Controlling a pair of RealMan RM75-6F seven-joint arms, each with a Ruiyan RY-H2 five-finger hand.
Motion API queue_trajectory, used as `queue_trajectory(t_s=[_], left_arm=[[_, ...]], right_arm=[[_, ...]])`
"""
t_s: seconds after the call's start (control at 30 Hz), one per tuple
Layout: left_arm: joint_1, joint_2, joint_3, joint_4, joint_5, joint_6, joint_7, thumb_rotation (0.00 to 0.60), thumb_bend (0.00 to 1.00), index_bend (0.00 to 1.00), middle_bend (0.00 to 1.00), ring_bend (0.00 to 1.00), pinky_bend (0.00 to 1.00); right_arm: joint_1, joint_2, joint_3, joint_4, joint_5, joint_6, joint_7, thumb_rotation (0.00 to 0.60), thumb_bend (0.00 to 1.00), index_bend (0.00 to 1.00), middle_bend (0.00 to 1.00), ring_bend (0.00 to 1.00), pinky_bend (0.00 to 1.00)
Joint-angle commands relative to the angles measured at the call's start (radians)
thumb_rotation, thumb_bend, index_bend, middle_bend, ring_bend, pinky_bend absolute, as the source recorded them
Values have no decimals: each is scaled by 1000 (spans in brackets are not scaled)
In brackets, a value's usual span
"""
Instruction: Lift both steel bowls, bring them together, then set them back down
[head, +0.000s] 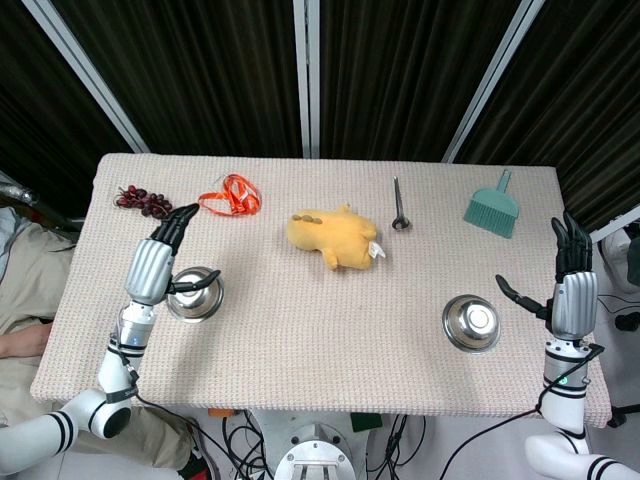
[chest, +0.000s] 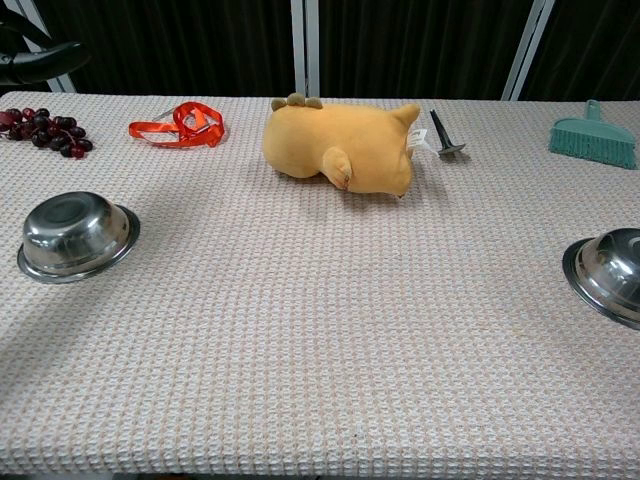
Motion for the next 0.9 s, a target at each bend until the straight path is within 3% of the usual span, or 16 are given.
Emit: queue_trajectory(t_s=[0.03, 0.3, 0.4, 0.53, 0.7, 0.9], left_arm=[[1, 3, 0, -4, -1, -1, 0, 243, 122, 24, 102, 102, 300], [3, 23, 7, -21, -10, -24, 20, 243, 124, 31, 94, 102, 299], [0, 76, 26, -60, -22, -79, 58, 195, 124, 35, 72, 86, 275], [-24, 283, 76, -242, -107, -294, 189, 2, 121, 28, 29, 16, 247], [-71, 460, 92, -405, -249, -456, 395, 0, 121, 11, 6, 7, 243], [-121, 494, 109, -454, -369, -544, 527, 0, 123, 0, 0, 7, 233]], right_arm=[[1, 2, 0, -4, -2, -1, -3, 521, 300, 0, 0, 0, 53], [-1, 28, -21, -34, 1, -44, -29, 521, 300, 0, 0, 0, 53], [-3, 78, -52, -90, 1, -101, -76, 521, 300, 0, 0, 0, 53], [-2, 230, -121, -249, 18, -248, -241, 521, 298, 0, 0, 0, 53], [35, 446, -196, -510, 138, -498, -515, 519, 298, 0, 0, 0, 53], [95, 487, -232, -607, 311, -670, -694, 520, 294, 0, 0, 0, 53]])
